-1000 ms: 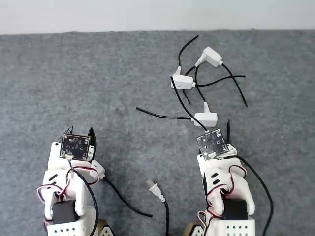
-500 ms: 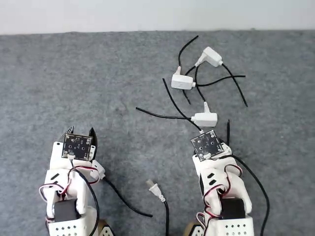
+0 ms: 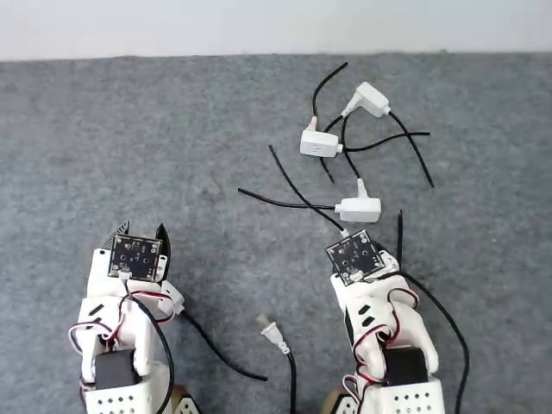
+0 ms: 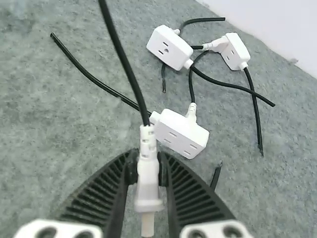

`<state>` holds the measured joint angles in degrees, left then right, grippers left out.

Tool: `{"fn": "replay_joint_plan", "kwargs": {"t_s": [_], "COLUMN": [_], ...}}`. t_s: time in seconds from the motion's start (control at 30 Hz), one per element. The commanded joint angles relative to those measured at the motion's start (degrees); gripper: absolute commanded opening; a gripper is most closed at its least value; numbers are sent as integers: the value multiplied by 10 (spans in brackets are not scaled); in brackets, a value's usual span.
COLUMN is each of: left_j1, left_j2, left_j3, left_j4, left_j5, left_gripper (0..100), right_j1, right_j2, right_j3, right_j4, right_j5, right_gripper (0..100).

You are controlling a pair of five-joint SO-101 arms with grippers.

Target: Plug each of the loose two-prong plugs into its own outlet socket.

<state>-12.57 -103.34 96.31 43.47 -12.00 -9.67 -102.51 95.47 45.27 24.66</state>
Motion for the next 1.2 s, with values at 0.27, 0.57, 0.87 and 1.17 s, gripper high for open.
{"fn": "replay_joint_plan", "kwargs": {"t_s": [0.27,0.57,0.87,1.17], "left_j1": [5,5,5,5], "left_j2": [-9,-9,-9,-9], "left_j3": [-7,-7,-7,-7], "left_j4": [-16,-16,-16,-16], "left_j5": [-4,-4,-4,-4], "left_gripper": [181,181,181,181], "right_j1": [-7,-7,-7,-7], "right_j2": [-4,-5,-2,-7], "right_j3": [10,10,10,10], "right_j4": [-11,-11,-11,0], "right_j5": [-3,-3,-3,-3], "right_gripper": [8,8,8,8]}}
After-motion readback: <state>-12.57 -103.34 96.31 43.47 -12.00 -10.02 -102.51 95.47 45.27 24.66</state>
